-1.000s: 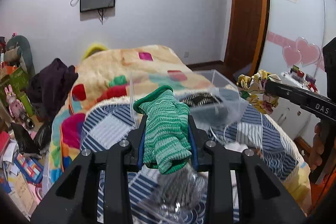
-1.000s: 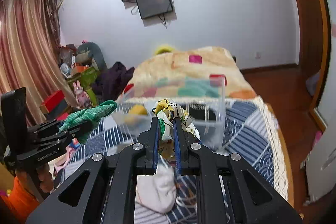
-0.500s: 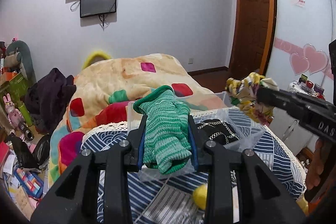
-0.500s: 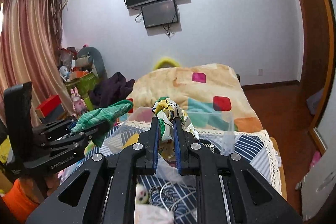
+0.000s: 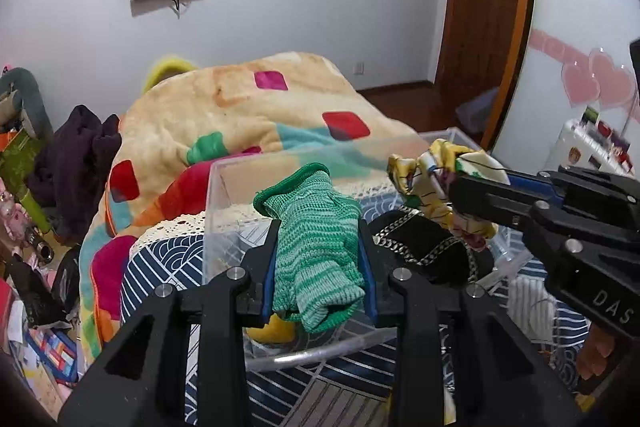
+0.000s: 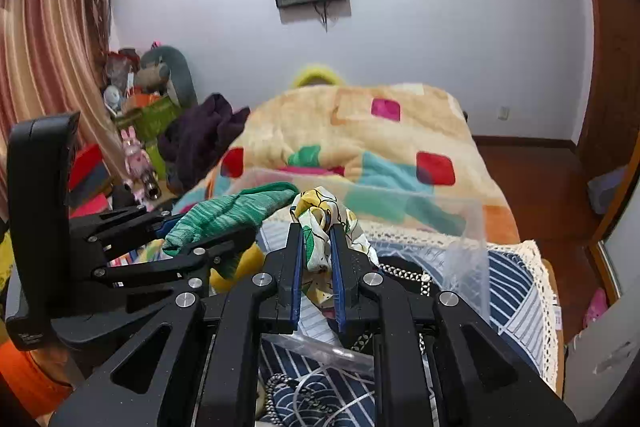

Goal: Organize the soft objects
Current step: 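Place the glove and scarf into the clear box and open both tools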

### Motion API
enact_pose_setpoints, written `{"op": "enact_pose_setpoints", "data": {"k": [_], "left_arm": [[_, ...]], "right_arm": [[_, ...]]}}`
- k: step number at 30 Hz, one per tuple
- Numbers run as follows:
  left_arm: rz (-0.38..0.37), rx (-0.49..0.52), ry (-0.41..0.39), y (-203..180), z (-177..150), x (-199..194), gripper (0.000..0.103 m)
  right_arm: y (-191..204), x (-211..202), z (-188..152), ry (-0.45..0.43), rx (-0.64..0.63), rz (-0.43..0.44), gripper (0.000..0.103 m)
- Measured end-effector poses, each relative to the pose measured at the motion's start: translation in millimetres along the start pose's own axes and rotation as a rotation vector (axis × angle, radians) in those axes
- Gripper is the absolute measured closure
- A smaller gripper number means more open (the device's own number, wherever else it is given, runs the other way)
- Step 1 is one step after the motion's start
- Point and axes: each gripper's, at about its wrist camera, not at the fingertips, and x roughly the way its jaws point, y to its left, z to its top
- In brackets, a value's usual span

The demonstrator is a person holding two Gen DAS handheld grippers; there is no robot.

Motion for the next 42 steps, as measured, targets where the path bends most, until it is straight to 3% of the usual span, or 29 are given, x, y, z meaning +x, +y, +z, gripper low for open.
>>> {"op": "enact_pose_setpoints", "data": {"k": [10, 17, 19, 27, 31, 34, 39, 42], "left_arm": [[0.017, 0.049, 0.063, -7.4, -2.4, 22.8, 0.068], [0.015, 0.039, 0.073, -4.3, -4.1, 20.3, 0.053], [0.011, 0.034, 0.074, -2.3, -4.8, 17.7, 0.051], [-0.028, 0.001, 0.043, 6.3, -6.1, -7.7, 0.04], [-0.039, 0.003, 0.002, 7.4, -4.3, -30.1, 0.037], [-0.028, 0.013, -0.04, 6.1, -5.4, -50.4, 0.029], [-0.022, 0.023, -0.078, 2.6, -17.8, -80.3, 0.01], [-0.013, 0.026, -0.085, -0.7, -30.9, -93.5, 0.006]], "right_arm": [[-10.2, 29.9, -6.9, 0.125, -0.003, 0.013, 0.091], [-10.5, 38.1, -11.0, 0.176, -0.016, 0.034, 0.089], [-13.5, 37.6, -12.4, 0.186, 0.002, 0.049, 0.083], [-16.8, 20.9, -12.9, 0.161, 0.008, 0.026, 0.044], [-16.0, 6.4, -9.7, 0.122, -0.008, 0.008, 0.041], [-13.8, -7.0, -7.1, 0.087, -0.025, -0.009, 0.039], [-6.6, -38.2, -9.4, -0.003, -0.04, -0.032, 0.025], [-1.7, -53.4, -14.3, -0.041, -0.046, -0.047, 0.022]]}}
